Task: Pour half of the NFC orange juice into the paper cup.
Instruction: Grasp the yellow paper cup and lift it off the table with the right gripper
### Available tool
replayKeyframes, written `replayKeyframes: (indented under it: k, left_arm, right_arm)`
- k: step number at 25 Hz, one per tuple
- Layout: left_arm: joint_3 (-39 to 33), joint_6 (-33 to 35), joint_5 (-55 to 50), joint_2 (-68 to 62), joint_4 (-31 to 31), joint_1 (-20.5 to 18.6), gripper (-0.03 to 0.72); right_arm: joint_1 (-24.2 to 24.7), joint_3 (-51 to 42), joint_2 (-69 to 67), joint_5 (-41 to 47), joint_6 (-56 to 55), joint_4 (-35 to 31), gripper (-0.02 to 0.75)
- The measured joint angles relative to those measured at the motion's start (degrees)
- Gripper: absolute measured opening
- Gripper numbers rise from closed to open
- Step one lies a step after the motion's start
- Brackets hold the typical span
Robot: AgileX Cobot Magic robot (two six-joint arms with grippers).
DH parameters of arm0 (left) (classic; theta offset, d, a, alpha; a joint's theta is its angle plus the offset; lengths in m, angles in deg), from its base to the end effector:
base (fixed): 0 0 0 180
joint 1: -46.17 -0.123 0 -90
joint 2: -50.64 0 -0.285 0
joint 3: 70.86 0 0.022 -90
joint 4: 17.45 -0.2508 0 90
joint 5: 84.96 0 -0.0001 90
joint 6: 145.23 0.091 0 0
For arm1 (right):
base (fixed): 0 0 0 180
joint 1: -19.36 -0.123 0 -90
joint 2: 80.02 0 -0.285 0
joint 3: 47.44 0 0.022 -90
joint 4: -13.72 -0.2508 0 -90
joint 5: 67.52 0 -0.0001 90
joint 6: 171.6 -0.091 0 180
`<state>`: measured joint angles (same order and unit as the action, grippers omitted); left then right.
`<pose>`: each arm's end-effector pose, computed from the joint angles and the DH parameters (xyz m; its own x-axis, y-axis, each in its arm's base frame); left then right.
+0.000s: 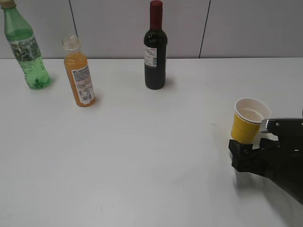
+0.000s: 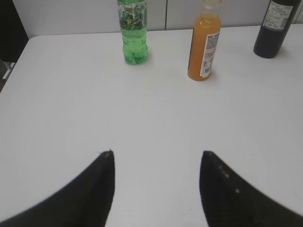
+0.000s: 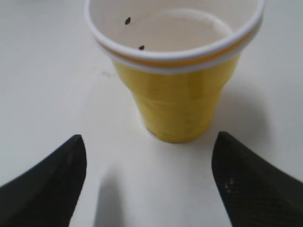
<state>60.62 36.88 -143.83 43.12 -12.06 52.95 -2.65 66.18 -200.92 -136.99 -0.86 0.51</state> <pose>-0.0054 -0.0067 0.2805 -0.4187 0.0378 -0.9073 0.1852 0.9817 -0.0445 0.2063 0.0624 0.0737 -0.4730 0.0631 -0.8788 -0.0796 0.9903 0.1139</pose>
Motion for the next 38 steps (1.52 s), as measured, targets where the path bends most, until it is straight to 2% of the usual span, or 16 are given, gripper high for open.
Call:
replayKeyframes:
  k: [9,12,15,19,38]
  left_arm:
    - [0.00,0.00,0.00,0.00,0.00,0.00,0.437]
    - [0.00,0.00,0.00,0.00,0.00,0.00,0.437]
    - [0.00,0.00,0.00,0.00,0.00,0.00,0.437]
    - [0.00,0.00,0.00,0.00,0.02,0.00,0.437]
    - [0.00,0.00,0.00,0.00,0.02,0.00,0.437]
  right_arm:
    - [1.07,0.86,-1.33,0.00,-0.55,-4.20,0.619]
    - [1.71,1.42,-1.33,0.00,-0.67,-3.47,0.618]
    - [1.78,2.66,-1.56,0.00,-0.67,-0.04,0.618]
    - [1.78,3.90,-3.72,-0.02,-1.13,2.48,0.670]
    - [1.78,8.50,-9.63,-3.41,-1.87,-2.55,0.680]
